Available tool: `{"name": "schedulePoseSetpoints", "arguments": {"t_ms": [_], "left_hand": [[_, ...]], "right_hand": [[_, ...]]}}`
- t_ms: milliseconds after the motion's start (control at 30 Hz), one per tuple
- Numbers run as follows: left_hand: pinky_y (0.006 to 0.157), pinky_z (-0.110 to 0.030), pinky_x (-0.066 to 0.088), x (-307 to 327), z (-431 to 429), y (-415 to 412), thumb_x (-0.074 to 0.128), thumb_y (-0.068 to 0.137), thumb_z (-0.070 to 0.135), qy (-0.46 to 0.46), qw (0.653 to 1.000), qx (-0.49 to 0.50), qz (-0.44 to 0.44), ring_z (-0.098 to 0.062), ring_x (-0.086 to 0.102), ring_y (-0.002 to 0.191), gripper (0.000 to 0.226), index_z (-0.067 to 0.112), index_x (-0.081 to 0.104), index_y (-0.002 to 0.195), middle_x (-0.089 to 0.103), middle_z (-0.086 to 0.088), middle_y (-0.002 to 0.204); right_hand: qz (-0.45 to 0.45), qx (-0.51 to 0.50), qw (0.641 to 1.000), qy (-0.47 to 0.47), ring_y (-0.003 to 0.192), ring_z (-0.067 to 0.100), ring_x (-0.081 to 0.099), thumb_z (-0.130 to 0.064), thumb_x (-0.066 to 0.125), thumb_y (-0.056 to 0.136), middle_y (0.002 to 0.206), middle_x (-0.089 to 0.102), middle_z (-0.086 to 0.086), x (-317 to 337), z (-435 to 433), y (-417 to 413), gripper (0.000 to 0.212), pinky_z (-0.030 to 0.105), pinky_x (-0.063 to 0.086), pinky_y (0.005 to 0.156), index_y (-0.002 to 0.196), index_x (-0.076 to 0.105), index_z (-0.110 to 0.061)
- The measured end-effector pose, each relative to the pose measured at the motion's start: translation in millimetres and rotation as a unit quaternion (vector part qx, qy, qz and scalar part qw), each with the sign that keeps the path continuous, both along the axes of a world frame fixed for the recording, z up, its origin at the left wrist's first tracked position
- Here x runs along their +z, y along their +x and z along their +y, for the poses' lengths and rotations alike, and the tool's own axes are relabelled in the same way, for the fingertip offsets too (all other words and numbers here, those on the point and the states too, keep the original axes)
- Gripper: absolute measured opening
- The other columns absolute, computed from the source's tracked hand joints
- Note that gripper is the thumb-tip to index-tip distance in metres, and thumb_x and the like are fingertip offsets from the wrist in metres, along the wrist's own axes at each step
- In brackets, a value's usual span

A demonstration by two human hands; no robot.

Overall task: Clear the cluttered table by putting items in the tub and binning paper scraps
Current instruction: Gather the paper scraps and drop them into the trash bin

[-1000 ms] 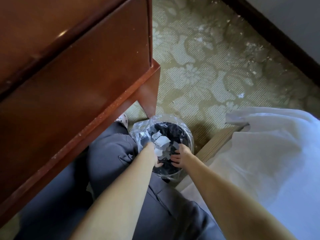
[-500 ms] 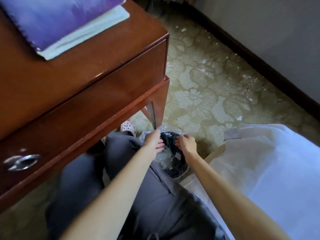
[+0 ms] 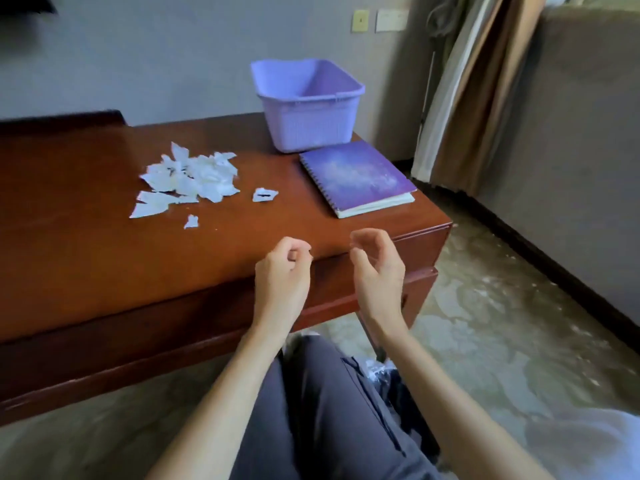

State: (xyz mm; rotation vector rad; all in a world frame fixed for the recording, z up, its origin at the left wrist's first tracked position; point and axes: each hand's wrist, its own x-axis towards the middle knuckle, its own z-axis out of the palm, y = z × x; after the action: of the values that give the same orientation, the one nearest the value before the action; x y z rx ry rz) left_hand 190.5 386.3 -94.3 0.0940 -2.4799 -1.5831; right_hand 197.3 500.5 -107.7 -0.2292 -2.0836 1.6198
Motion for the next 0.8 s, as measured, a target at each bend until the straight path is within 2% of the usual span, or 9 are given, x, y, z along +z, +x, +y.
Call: {"name": "schedulePoseSetpoints", "arguments": {"t_ms": [100, 200, 267, 333, 400, 467, 633, 733, 800], "left_hand": [[0.081, -0.037, 0.055, 15, -51, -6, 0.048, 0.091, 0.012, -0.047, 0.99, 0.102, 0.081, -0.026, 0.067, 0.087, 0.018, 0.014, 0.066, 0.092, 0.072, -0.006, 0.094], [0.081, -0.028, 0.046, 28, -94, -18, 0.046, 0.094, 0.014, -0.12, 0.969, 0.181, 0.117, -0.023, 0.061, 0.101, 0.021, 0.01, 0.063, 0.106, 0.067, -0.006, 0.108], [0.096, -0.034, 0.041, 28, -117, -34, 0.045, 0.096, 0.02, -0.201, 0.96, 0.183, 0.071, -0.027, 0.048, 0.122, 0.033, 0.01, 0.051, 0.126, 0.055, -0.009, 0.13], [0.11, -0.042, 0.03, 23, -137, -53, 0.041, 0.097, 0.033, -0.298, 0.942, 0.155, -0.027, -0.031, 0.025, 0.14, 0.054, 0.011, 0.028, 0.144, 0.029, -0.014, 0.15], [0.116, -0.048, 0.015, 15, -150, -72, 0.034, 0.097, 0.045, -0.341, 0.926, 0.122, -0.106, -0.033, -0.001, 0.147, 0.068, 0.014, 0.007, 0.151, 0.002, -0.016, 0.158], [0.117, -0.051, 0.003, 4, -159, -90, 0.03, 0.095, 0.053, -0.361, 0.917, 0.106, -0.135, -0.034, -0.012, 0.146, 0.075, 0.016, -0.004, 0.151, -0.011, -0.016, 0.158], [0.117, -0.05, -0.002, -5, -172, -131, 0.028, 0.092, 0.06, -0.383, 0.906, 0.106, -0.145, -0.034, -0.013, 0.146, 0.079, 0.022, -0.008, 0.151, -0.013, -0.015, 0.158], [0.118, -0.049, 0.006, -4, -177, -151, 0.032, 0.094, 0.053, -0.391, 0.908, 0.105, -0.107, -0.033, -0.004, 0.147, 0.072, 0.025, 0.0, 0.151, -0.004, -0.015, 0.159], [0.115, -0.046, 0.016, -4, -179, -162, 0.036, 0.095, 0.044, -0.401, 0.907, 0.111, -0.06, -0.031, 0.009, 0.145, 0.063, 0.028, 0.01, 0.15, 0.008, -0.015, 0.157]], "right_hand": [[-0.038, 0.087, 0.99, 0.107, 0.113, 0.018, 0.052, -0.007, 0.055, 0.085, 0.124, 0.055, 0.005, 12, -39, -31, 0.037, 0.023, 0.037, 0.1, 0.121, 0.054, -0.01], [-0.093, 0.139, 0.958, 0.233, 0.139, 0.026, 0.028, -0.024, 0.057, 0.088, 0.148, 0.033, 0.016, 14, -74, -64, 0.06, 0.029, 0.021, 0.114, 0.14, 0.034, -0.007], [-0.146, 0.144, 0.935, 0.29, 0.146, 0.029, 0.01, -0.036, 0.055, 0.09, 0.156, 0.014, 0.021, 16, -92, -84, 0.074, 0.034, 0.011, 0.119, 0.147, 0.019, -0.006], [-0.174, 0.141, 0.921, 0.32, 0.148, 0.03, 0.004, -0.042, 0.054, 0.09, 0.157, 0.006, 0.022, 18, -104, -104, 0.082, 0.036, 0.009, 0.12, 0.149, 0.01, -0.006], [-0.176, 0.142, 0.911, 0.345, 0.148, 0.029, 0.004, -0.044, 0.053, 0.09, 0.157, 0.006, 0.021, 18, -114, -123, 0.086, 0.036, 0.01, 0.12, 0.149, 0.006, -0.005], [-0.173, 0.152, 0.899, 0.371, 0.148, 0.027, 0.005, -0.045, 0.053, 0.09, 0.158, 0.005, 0.02, 16, -122, -140, 0.088, 0.036, 0.012, 0.12, 0.15, 0.003, -0.004], [-0.16, 0.17, 0.869, 0.436, 0.147, 0.029, 0.008, -0.056, 0.044, 0.089, 0.158, 0.003, 0.02, 14, -147, -179, 0.09, 0.037, 0.013, 0.121, 0.15, 0.001, -0.006], [-0.142, 0.188, 0.862, 0.449, 0.146, 0.03, 0.014, -0.056, 0.042, 0.09, 0.157, 0.007, 0.019, 14, -156, -200, 0.083, 0.039, 0.016, 0.119, 0.15, 0.005, -0.014], [-0.129, 0.196, 0.851, 0.469, 0.142, 0.032, 0.023, -0.053, 0.041, 0.091, 0.155, 0.018, 0.017, 14, -160, -211, 0.07, 0.04, 0.02, 0.117, 0.149, 0.015, -0.022]]}}
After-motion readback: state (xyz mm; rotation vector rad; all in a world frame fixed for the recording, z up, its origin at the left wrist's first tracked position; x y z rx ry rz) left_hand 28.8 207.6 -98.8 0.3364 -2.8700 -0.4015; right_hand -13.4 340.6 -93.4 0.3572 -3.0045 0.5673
